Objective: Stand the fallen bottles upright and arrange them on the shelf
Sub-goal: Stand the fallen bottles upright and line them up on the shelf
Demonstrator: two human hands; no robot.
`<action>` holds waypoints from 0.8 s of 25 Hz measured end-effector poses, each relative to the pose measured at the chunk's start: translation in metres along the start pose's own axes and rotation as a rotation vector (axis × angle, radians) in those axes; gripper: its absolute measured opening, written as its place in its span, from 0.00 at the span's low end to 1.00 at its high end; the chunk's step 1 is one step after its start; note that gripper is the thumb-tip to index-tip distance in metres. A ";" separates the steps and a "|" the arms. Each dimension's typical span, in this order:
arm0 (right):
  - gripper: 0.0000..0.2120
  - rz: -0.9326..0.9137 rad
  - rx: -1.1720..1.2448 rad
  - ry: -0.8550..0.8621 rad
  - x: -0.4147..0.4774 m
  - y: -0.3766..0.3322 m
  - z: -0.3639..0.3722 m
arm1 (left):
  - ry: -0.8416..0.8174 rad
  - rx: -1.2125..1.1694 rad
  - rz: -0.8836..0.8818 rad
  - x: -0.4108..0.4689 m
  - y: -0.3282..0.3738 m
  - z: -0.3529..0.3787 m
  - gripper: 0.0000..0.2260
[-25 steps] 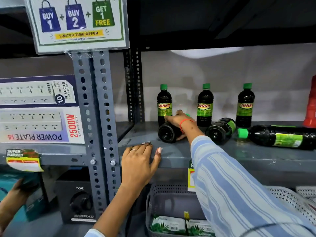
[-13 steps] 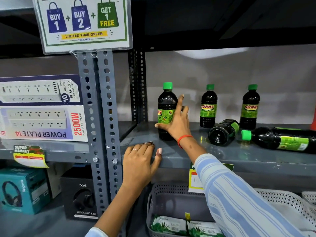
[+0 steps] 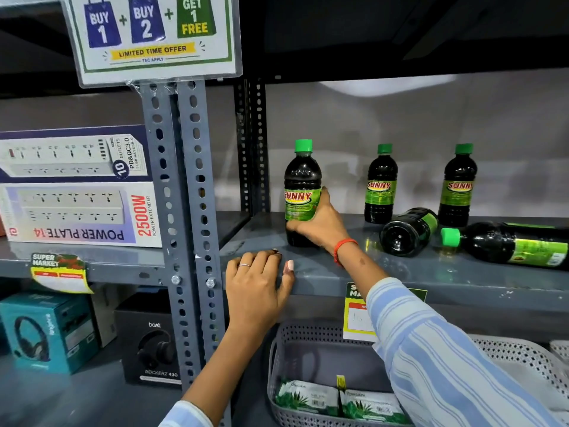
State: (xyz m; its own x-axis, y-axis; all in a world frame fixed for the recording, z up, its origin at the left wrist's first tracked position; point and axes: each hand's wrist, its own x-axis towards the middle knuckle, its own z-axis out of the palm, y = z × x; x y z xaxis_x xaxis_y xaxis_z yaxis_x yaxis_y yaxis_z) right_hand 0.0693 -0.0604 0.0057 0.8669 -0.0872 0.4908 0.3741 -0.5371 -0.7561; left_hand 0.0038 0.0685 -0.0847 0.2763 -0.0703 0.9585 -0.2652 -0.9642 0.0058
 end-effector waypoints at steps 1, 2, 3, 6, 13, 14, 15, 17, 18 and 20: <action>0.45 0.010 0.006 -0.012 -0.001 0.001 -0.001 | 0.003 -0.003 -0.001 -0.001 0.000 0.000 0.23; 0.45 0.022 0.009 -0.017 0.000 0.003 -0.002 | 0.006 -0.003 0.000 -0.003 0.000 0.000 0.23; 0.45 0.032 0.008 -0.024 -0.001 0.003 -0.003 | 0.008 0.000 0.002 -0.003 0.000 0.000 0.23; 0.38 0.030 -0.004 -0.088 -0.003 0.002 -0.005 | 0.014 0.003 0.005 -0.004 -0.001 0.002 0.23; 0.17 -0.045 0.027 -0.187 -0.038 -0.014 -0.022 | -0.099 0.007 -0.065 -0.008 0.001 0.003 0.29; 0.18 -0.046 0.045 -0.194 -0.043 -0.016 -0.023 | -0.097 0.008 -0.061 -0.008 0.002 0.003 0.29; 0.20 -0.043 0.055 -0.203 -0.047 -0.017 -0.023 | -0.099 0.013 -0.059 -0.008 0.003 0.002 0.30; 0.23 -0.037 0.075 -0.234 -0.055 -0.019 -0.027 | -0.104 0.035 -0.061 -0.009 0.004 0.001 0.31; 0.24 -0.028 0.103 -0.274 -0.057 -0.019 -0.029 | -0.104 0.042 -0.061 -0.009 0.004 0.001 0.32; 0.21 0.001 0.228 -0.357 -0.064 -0.021 -0.040 | -0.100 0.041 -0.041 -0.010 0.006 0.002 0.31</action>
State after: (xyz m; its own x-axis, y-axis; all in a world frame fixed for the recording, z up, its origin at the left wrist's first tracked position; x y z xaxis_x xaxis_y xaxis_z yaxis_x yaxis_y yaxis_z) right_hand -0.0071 -0.0774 0.0079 0.9121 0.2298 0.3396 0.4016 -0.3340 -0.8527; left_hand 0.0011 0.0626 -0.0945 0.3778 -0.0537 0.9243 -0.2139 -0.9764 0.0307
